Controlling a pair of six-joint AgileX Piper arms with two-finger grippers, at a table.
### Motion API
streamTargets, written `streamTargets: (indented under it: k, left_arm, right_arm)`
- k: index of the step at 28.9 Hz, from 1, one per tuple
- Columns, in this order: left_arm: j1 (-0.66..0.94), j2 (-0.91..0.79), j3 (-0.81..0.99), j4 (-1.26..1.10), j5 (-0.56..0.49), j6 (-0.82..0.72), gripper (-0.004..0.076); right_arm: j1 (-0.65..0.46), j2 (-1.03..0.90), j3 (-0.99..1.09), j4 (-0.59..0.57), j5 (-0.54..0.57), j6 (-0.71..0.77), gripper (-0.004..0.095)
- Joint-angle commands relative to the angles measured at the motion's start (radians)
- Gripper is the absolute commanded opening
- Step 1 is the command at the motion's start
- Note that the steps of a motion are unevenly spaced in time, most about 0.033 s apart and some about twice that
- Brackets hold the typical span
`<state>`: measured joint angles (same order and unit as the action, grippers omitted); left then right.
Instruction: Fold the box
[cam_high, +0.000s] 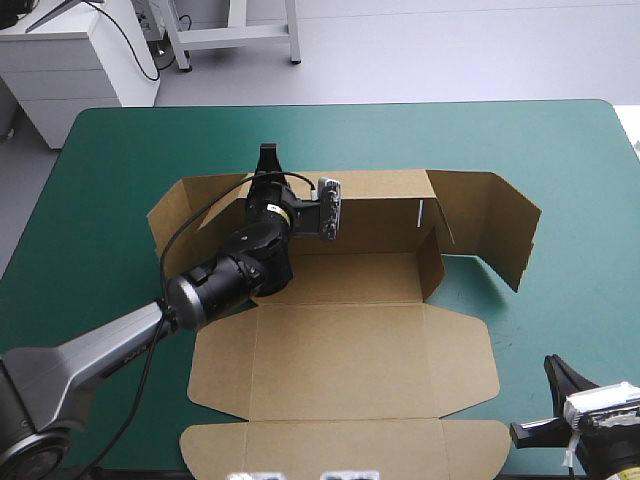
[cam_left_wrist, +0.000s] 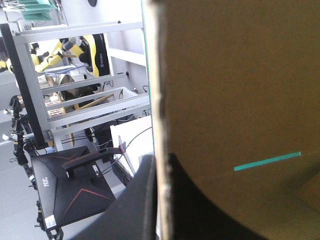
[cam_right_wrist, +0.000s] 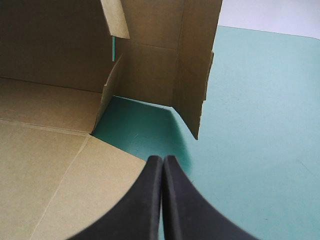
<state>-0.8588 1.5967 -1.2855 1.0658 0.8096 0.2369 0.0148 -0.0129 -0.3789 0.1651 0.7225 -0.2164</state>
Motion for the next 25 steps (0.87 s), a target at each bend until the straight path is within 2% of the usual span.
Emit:
streamTargets:
  k: [1,5,8,12,17,25]
  left_arm:
    - [-0.046,-0.089,0.041,0.054,-0.01,-0.064,-0.0008]
    - [-0.078,-0.12,0.072,0.049,-0.008,-0.09,-0.0008]
    - [-0.078,-0.118,0.072,0.052,-0.004,-0.09,-0.0009]
    - [-0.078,-0.118,0.072,0.104,-0.023,-0.096,-0.0009]
    - [-0.078,-0.118,0.073,0.228,-0.011,-0.254,-0.0009]
    - [-0.078,-0.11,0.073,0.287,-0.032,-0.353,-0.0009]
  right_arm:
    - [0.002,-0.022,-0.022,0.006,-0.078,0.0,-0.002]
    - [0.002,-0.017,-0.024,0.006,-0.094,0.018,-0.002]
    - [0.002,0.019,-0.064,0.013,-0.146,0.131,-0.002]
    - [0.002,0.147,-0.17,0.011,-0.129,0.216,-0.002]
    - [0.002,0.448,-0.37,0.032,-0.027,0.216,-0.002]
    - [0.002,0.941,-0.796,0.031,0.167,0.163,-0.002]
